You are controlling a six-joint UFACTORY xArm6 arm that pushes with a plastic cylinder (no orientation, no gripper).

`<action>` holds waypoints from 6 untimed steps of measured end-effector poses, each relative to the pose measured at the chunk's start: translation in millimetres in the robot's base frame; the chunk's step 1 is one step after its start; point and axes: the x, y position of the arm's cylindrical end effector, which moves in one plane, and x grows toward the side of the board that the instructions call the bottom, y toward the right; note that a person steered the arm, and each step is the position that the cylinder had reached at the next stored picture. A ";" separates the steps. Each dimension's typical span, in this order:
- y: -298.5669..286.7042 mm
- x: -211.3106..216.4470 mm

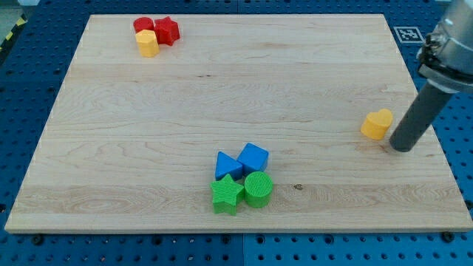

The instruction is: Move the yellow heart upwards

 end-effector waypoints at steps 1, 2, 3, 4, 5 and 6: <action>-15.7 -27.6; -26.6 -51.0; -25.3 -68.2; -11.3 -79.8; -33.8 -98.9; -77.7 -99.3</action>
